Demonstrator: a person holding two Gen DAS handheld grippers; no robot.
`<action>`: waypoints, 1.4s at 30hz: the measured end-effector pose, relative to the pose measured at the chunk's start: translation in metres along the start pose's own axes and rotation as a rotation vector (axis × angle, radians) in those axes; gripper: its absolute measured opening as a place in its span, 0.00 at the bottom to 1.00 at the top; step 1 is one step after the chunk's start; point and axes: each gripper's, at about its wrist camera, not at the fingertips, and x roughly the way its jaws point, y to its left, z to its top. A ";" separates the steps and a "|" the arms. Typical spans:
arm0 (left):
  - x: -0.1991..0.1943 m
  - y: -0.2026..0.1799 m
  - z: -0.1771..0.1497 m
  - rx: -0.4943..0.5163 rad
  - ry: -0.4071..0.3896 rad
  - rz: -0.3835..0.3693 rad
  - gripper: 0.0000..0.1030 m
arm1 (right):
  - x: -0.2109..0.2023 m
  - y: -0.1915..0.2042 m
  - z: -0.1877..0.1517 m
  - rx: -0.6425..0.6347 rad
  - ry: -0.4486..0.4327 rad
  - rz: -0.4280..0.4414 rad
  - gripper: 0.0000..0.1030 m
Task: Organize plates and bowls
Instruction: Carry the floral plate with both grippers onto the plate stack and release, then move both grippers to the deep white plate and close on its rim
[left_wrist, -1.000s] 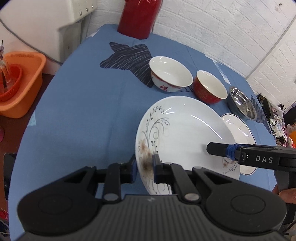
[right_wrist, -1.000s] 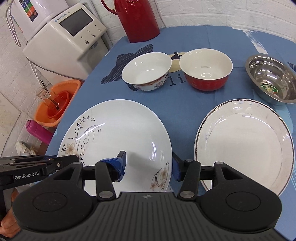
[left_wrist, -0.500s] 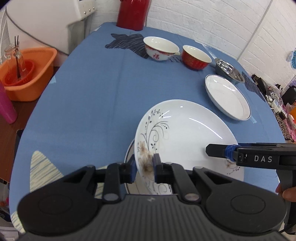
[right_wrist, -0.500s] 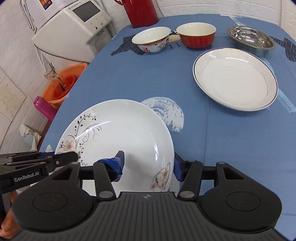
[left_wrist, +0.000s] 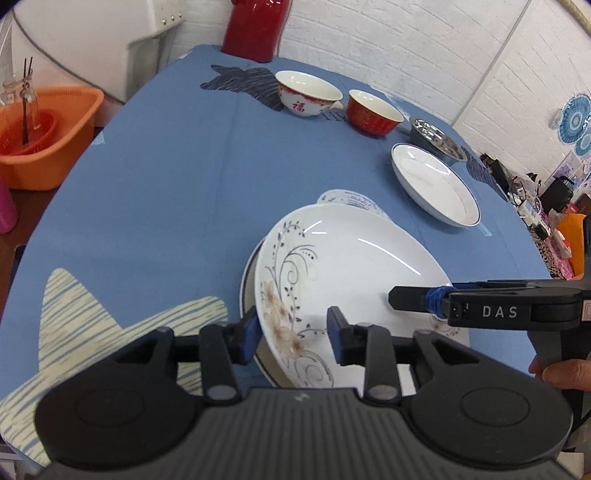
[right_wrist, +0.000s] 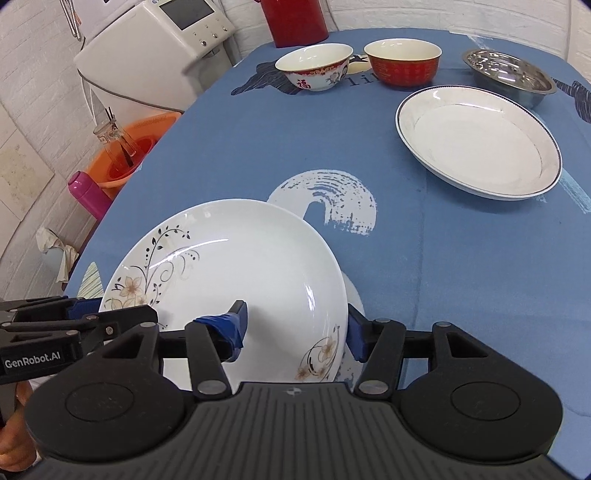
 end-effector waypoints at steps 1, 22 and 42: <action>-0.001 0.001 0.000 -0.005 0.004 -0.014 0.38 | 0.001 0.001 0.000 -0.008 0.004 -0.001 0.40; -0.032 0.017 0.022 0.037 0.040 -0.086 0.50 | -0.032 -0.030 0.016 0.041 -0.040 0.001 0.39; 0.159 -0.122 0.182 0.152 0.157 -0.139 0.53 | -0.025 -0.176 0.125 0.204 0.019 -0.321 0.40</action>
